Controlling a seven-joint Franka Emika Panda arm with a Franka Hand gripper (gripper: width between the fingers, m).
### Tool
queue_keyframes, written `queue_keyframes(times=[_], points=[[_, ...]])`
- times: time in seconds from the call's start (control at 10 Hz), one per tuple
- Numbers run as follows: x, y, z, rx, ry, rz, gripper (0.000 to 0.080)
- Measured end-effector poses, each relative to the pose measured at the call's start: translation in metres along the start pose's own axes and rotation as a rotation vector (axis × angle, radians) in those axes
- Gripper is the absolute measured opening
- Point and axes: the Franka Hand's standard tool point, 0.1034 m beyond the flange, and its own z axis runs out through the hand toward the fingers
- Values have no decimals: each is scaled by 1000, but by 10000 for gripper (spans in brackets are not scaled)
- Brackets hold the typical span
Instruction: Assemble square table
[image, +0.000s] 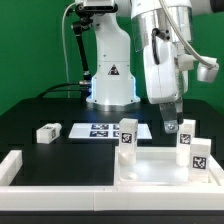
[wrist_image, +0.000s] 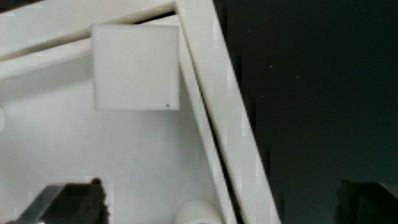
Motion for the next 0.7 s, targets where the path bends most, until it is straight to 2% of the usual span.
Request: queue_keyframes(times=[0.1, 0.3, 0.4, 0.5, 0.6, 0.7], points=[[19, 5, 0, 12, 12, -102, 648], [73, 25, -15, 3, 22, -200, 648], [99, 25, -23, 6, 23, -253, 648], [119, 19, -31, 14, 29, -392, 648], [127, 15, -32, 29, 46, -449, 648], [124, 17, -31, 23, 46, -570, 648]])
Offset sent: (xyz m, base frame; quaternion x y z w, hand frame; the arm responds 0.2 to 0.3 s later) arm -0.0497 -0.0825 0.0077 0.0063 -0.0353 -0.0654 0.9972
